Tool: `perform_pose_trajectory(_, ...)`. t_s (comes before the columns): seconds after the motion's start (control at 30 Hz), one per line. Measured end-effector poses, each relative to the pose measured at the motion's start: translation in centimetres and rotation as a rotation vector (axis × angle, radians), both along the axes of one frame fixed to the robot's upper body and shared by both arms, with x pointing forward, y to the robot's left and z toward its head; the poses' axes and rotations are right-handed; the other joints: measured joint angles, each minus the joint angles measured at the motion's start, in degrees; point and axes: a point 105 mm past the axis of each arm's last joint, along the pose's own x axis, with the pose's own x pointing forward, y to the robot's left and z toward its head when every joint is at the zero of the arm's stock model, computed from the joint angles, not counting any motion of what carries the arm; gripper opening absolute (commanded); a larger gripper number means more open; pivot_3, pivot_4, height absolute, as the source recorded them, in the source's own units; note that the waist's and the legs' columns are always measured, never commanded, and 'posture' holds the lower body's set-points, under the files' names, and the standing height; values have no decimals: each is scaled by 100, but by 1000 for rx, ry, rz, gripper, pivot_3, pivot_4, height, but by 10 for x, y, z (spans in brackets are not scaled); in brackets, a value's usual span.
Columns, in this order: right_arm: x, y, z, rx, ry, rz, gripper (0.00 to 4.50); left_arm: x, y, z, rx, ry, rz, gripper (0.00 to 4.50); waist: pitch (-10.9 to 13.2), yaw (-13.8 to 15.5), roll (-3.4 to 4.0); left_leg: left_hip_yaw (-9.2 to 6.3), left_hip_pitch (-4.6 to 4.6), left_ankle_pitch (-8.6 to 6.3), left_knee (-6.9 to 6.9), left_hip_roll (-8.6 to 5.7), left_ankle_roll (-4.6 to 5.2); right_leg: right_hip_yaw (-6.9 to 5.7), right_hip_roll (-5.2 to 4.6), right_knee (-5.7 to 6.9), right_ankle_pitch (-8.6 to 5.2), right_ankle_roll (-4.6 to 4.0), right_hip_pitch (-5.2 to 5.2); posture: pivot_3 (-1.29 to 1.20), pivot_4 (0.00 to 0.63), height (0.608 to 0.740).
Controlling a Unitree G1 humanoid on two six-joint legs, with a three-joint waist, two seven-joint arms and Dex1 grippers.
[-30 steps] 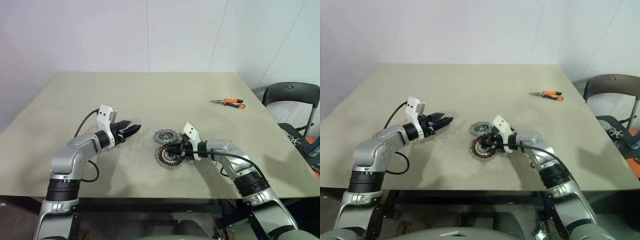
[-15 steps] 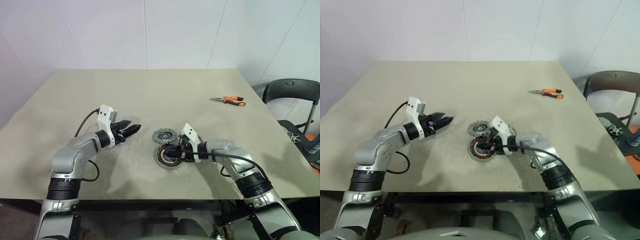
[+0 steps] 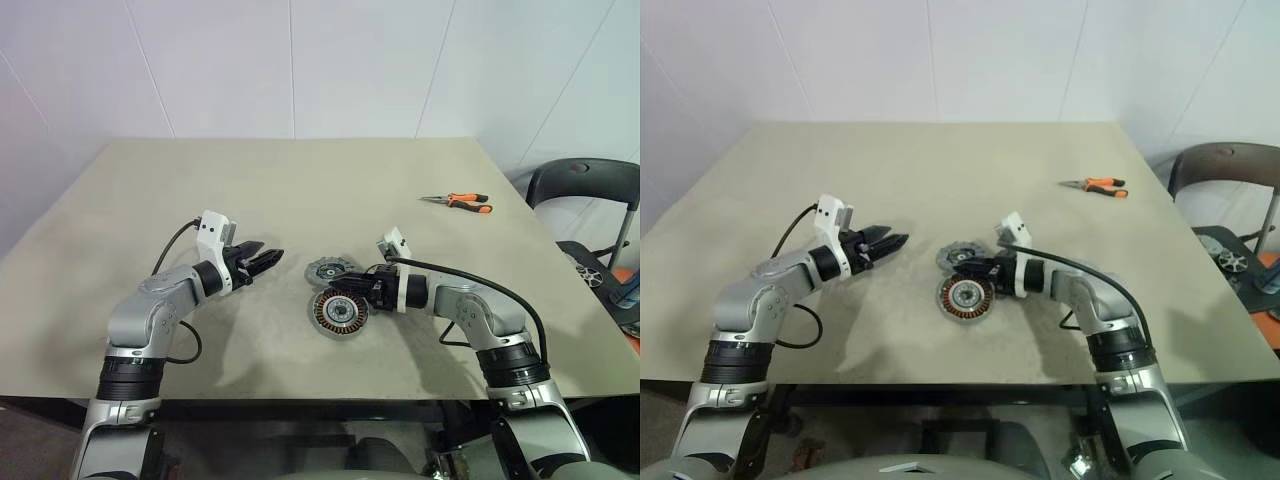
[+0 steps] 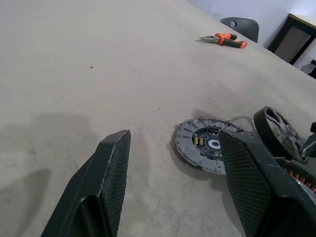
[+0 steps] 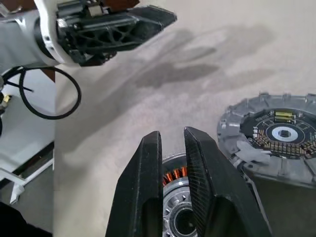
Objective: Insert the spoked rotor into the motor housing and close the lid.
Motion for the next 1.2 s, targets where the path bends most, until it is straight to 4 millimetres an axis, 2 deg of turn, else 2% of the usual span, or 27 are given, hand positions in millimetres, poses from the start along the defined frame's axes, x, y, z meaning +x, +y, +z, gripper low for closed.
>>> perform_pose_trajectory(0.03, -1, 0, -6, -49, -16, 14, 777, 0, 0, 0, 0, 0, 0, 3009, 0, -1, 0, 0, 0, 0, 0, 0, 0, 0, 0, 0, 0, 0, 0, 0, 0, 740)
perform_pose_trajectory(0.1, -8, -3, -31, -248, -96, 70, 777, 0, 0, 0, 1, -1, -4, 3009, 0, 3, 0, 0, -1, 0, 0, 0, 0, 0, 0, -4, -1, -2, 0, 0, 0, 740)
perform_pose_trajectory(0.2, -8, 0, -35, -372, -268, 145, 777, 1, 3, 0, 6, 4, 0, 3009, -28, -11, -4, 0, 18, 0, 0, -1, 0, 0, 0, -5, -2, -3, 20, 0, 0, 740)
perform_pose_trajectory(0.33, -5, -2, -37, -351, -253, 118, 777, 1, 4, -1, 8, 7, 2, 3009, -33, -1, -9, -1, 89, -10, -3, 1, -15, 0, 0, -15, -13, -23, 95, 0, 0, 740)
perform_pose_trajectory(0.5, 0, -6, -35, -207, -86, 22, 777, 1, 4, -1, 8, 6, 4, 3009, -32, 12, -7, 1, 90, -10, -4, 0, -16, 0, -5, -14, -12, -21, 93, 0, 0, 740)
perform_pose_trajectory(0.57, 1, -7, -23, -81, -1, -12, 777, 1, 3, -1, 4, 7, 4, 3009, -30, 10, -6, 4, 75, -9, -13, 0, -15, 0, -5, -15, -3, -5, 74, 0, 0, 740)
perform_pose_trajectory(0.6, 3, -7, -10, -24, 10, -17, 777, 1, 2, -1, 0, 7, 3, 3009, -30, 9, -5, 5, 66, -8, -19, 0, -15, 0, -5, -15, -1, -2, 63, 0, 0, 740)
perform_pose_trajectory(0.73, 4, -5, 37, 80, -49, 14, 777, 0, 0, -1, -10, 11, -6, 3009, -30, 2, -6, 5, 46, 3, -47, 0, -6, -1, -5, -15, -1, -1, 29, 0, 0, 740)
perform_pose_trajectory(0.8, 4, -8, 52, 80, -76, 24, 777, -1, -1, 0, -23, 15, -16, 3009, -30, 5, -5, 5, 25, 4, -48, 0, -7, -1, -5, -15, -1, -2, 8, 0, 0, 740)
perform_pose_trajectory(0.97, 28, -54, 54, -272, -315, -124, 777, -3, 4, 4, -32, 17, -28, 3009, -30, 10, -6, 4, 2, 4, -35, -6, -4, 0, -8, -24, -2, -3, -5, 0, 0, 740)
perform_pose_trajectory(1.0, 34, -64, 54, -317, -354, -167, 1177, -3, 5, 5, -33, 16, -27, 3009, -30, 10, -6, 4, 2, 4, -34, -7, -4, 0, -9, -23, -2, -3, -5, 0, 0, 740)
perform_pose_trajectory(1.07, 39, -82, 59, -355, -378, -216, 1704, -3, 4, 5, -41, 16, -29, 3009, -30, 14, -5, 4, 2, 5, -34, -7, -4, -1, -9, -22, -2, -3, -5, 0, 0, 740)
perform_pose_trajectory(1.13, 40, -98, 65, -355, -378, -261, 2379, -3, 3, 5, -47, 16, -26, 3009, -30, 20, -5, 2, 3, 5, -36, -6, -4, -1, -8, -21, -1, -2, -5, 0, 0, 740)
perform_pose_trajectory(1.2, 34, -115, 64, -335, -328, -303, 3041, -3, 2, 4, -56, 17, -26, 3009, -31, 30, -8, 0, 3, 5, -37, -6, -3, -3, -8, -22, -1, -1, -3, 0, 0, 740)
